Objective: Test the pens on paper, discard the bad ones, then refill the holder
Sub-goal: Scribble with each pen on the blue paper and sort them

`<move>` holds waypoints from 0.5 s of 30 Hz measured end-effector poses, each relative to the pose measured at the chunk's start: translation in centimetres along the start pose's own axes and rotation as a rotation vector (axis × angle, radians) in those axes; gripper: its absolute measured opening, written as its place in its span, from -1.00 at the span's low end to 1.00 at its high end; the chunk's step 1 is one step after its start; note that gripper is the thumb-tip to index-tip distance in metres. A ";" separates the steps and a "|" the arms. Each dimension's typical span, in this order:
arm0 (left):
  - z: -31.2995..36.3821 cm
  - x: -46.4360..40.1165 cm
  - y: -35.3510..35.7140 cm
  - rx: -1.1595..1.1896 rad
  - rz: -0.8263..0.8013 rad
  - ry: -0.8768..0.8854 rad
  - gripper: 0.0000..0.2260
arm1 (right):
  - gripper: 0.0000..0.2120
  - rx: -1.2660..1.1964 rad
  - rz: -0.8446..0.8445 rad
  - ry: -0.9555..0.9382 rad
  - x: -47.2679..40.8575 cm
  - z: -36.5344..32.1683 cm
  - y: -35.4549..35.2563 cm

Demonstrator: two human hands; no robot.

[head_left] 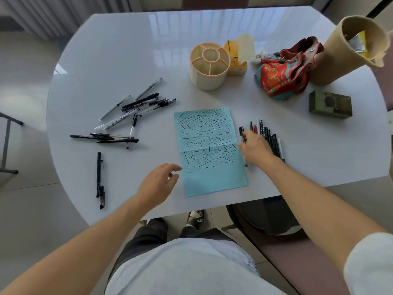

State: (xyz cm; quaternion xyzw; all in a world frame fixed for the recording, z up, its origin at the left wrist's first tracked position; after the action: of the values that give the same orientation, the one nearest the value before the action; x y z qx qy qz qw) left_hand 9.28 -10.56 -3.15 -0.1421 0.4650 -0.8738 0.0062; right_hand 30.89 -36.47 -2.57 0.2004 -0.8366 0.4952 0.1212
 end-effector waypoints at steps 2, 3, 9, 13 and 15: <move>-1.4 0.4 -0.3 -0.008 0.007 -0.026 -0.79 | -0.80 0.085 0.011 -0.027 -0.5 0.4 0.2; -2.0 0.6 -0.5 -0.009 0.012 -0.039 -0.79 | -0.83 0.111 0.025 -0.034 -0.6 0.6 0.1; -6.0 1.7 -1.1 -0.029 -0.029 -0.125 -0.76 | -0.78 0.093 0.165 -0.198 -0.6 -4.1 0.9; -7.5 1.7 -1.2 -0.003 -0.073 -0.149 -0.75 | -0.77 -0.044 0.004 -0.425 -0.8 -14.2 6.3; -7.8 1.7 -1.4 0.026 -0.083 -0.142 -0.75 | -0.74 -0.065 -0.052 -0.511 -1.1 -19.4 8.9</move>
State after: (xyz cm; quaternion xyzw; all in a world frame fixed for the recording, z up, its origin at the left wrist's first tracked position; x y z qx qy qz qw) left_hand 5.87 -3.69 -5.73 -0.2226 0.4457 -0.8671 0.0046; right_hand 27.93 -15.38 -0.67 0.3367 -0.8501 0.3980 -0.0749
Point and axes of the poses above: each hand's wrist, its own x-axis away from the middle knuckle, its own y-axis out of the palm, z = x × y, the point moved 8 cm from there along -x, towards the middle knuckle, and after that the axes turned 11 degrees about -x, right-handed, at the moved point
